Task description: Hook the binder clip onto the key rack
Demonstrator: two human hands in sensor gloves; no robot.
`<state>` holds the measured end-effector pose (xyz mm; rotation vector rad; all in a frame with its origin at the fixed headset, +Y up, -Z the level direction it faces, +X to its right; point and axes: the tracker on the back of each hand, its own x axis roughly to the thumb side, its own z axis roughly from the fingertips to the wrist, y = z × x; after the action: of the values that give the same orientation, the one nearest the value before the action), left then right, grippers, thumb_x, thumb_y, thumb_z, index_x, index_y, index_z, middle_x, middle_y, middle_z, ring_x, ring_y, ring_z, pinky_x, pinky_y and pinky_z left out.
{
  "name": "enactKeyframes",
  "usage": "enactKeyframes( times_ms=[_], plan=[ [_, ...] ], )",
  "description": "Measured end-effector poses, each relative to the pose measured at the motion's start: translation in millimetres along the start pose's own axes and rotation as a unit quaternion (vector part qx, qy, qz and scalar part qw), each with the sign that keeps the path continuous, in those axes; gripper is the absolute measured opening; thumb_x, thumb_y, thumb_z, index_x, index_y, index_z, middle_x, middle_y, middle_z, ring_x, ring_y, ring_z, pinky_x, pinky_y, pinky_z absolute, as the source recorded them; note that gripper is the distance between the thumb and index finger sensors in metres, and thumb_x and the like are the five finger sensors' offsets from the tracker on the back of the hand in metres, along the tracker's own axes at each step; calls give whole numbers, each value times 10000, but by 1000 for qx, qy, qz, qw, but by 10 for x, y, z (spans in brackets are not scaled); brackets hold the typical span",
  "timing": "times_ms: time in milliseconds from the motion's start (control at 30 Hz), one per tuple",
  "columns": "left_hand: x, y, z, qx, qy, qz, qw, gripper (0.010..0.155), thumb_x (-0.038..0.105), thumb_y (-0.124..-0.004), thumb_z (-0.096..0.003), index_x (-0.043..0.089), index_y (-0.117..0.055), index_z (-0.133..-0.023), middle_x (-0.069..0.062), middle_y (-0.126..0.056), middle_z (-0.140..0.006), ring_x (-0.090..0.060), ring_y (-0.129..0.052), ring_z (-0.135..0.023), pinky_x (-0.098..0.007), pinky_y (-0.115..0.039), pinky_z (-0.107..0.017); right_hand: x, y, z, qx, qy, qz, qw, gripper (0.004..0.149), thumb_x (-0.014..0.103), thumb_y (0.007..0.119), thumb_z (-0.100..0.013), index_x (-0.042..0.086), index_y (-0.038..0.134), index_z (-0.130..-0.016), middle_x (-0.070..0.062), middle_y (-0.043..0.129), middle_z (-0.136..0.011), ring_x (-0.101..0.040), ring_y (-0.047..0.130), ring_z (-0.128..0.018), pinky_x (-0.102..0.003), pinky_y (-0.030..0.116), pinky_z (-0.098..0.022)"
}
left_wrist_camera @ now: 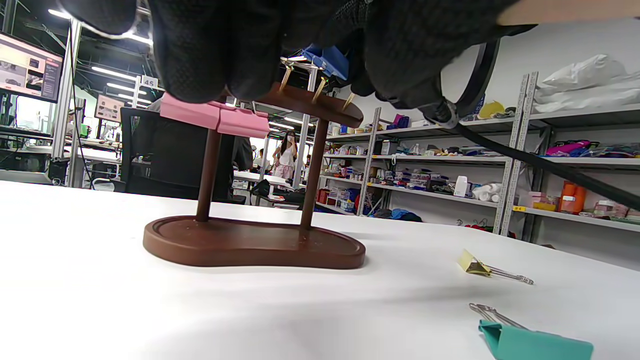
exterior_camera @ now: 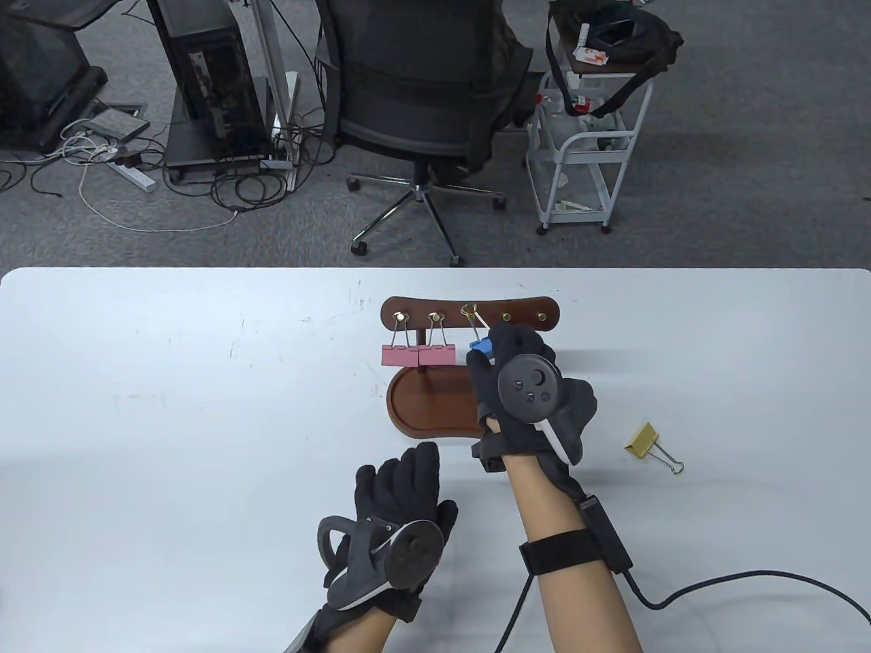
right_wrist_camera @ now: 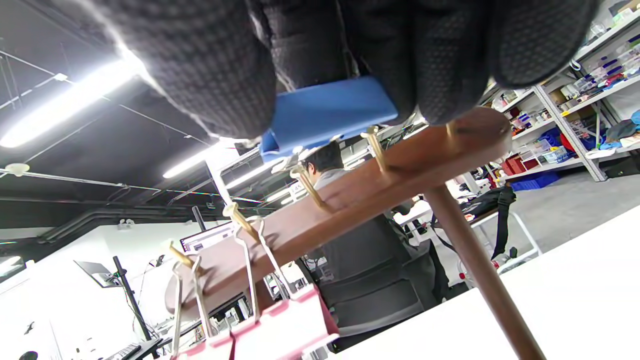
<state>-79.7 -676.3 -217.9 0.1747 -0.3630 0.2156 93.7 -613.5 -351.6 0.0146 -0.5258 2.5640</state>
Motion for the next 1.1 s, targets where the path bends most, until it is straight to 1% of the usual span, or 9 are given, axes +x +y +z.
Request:
enactKeyframes(
  times_ms=[100, 767, 1000, 1100],
  plan=[
    [-4, 0, 0, 1, 3, 2, 1000, 811, 395, -813, -574, -39, -475, -1169, -314, -701, -1114, -596, -757, -943, -788, -497, -690, -32, 27, 11, -2, 4, 4, 1000, 688, 416, 869, -525, 12, 690, -1053, -332, 722, -1016, -576, 782, -806, -688, 662, -564],
    [-29, -2, -8, -1, 15, 4, 1000, 811, 394, -813, -574, -44, -475, -1168, -315, -701, -1113, -597, -757, -942, -791, -493, -689, -127, 220, 103, 6, 2, 21, 1000, 707, 424, 868, -526, 12, 670, -1065, -324, 716, -1019, -565, 790, -798, -679, 671, -558],
    [-32, -3, -5, -4, 19, 2, 1000, 813, 394, -812, -574, -45, -474, -1169, -316, -702, -1111, -600, -758, -940, -791, -493, -688, -188, 324, 62, 15, 11, 19, 1000, 729, 434, 871, -525, 18, 646, -1080, -318, 710, -1024, -565, 785, -802, -678, 668, -562],
    [-37, -4, -8, -5, 21, 3, 1000, 812, 394, -812, -575, -47, -475, -1168, -321, -700, -1111, -600, -755, -942, -791, -491, -689, -206, 399, 29, 31, 19, 30, 999, 750, 432, 883, -518, 26, 628, -1095, -311, 702, -1030, -567, 776, -807, -681, 661, -566]
  ],
)
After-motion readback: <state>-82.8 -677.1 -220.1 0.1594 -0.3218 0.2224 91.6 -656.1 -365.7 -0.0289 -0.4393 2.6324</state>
